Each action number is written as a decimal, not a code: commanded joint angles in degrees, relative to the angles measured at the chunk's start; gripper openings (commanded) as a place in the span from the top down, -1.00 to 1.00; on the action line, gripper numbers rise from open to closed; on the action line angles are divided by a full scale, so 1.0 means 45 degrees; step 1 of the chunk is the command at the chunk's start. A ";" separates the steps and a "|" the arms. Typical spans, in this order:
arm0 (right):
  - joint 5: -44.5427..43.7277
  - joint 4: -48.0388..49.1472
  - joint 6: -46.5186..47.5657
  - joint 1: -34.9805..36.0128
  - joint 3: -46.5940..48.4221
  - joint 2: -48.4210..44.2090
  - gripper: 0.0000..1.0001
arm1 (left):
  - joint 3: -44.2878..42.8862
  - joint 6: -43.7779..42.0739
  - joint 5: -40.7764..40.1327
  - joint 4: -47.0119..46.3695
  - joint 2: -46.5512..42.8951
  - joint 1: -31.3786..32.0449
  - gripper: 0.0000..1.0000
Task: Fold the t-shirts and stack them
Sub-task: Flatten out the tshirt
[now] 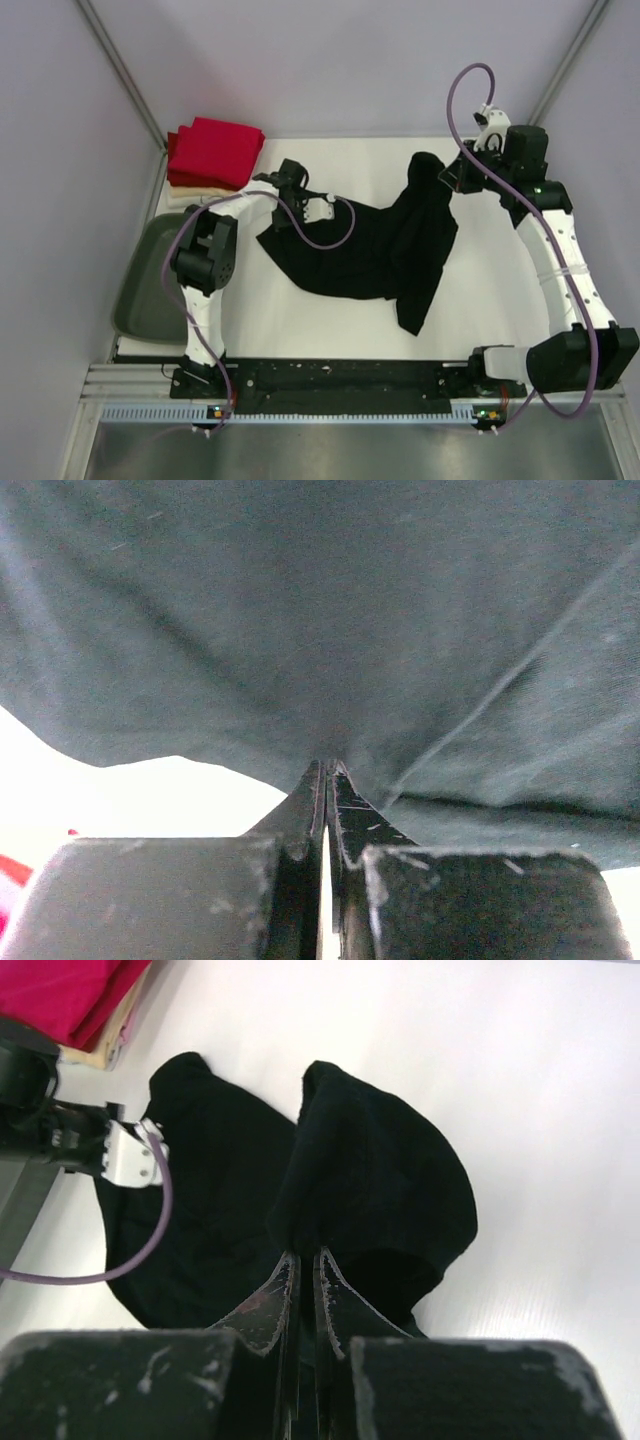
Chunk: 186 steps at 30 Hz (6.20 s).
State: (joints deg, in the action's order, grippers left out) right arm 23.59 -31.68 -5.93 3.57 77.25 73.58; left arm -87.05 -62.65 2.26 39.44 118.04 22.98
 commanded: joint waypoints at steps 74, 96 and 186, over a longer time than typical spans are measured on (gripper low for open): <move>0.0675 0.0087 0.0420 -0.1810 -0.0410 -0.2465 1.00 | -0.2102 1.3692 0.4046 0.0531 0.1367 -0.0284 0.60; 0.0420 0.0146 -0.0127 -0.1810 0.1776 -0.1703 1.00 | -0.4699 1.3552 0.7017 0.0454 -0.2361 -0.1688 1.00; -0.4130 -0.1665 -0.3722 -0.1146 -0.6335 -0.1854 1.00 | 0.6243 0.2475 -0.1400 -0.0155 -0.6403 0.0166 1.00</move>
State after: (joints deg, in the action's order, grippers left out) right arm 2.11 -34.13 -24.51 -0.38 39.77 74.50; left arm -52.75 -56.31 -3.99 36.42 92.90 24.16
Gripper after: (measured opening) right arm 0.009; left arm 0.023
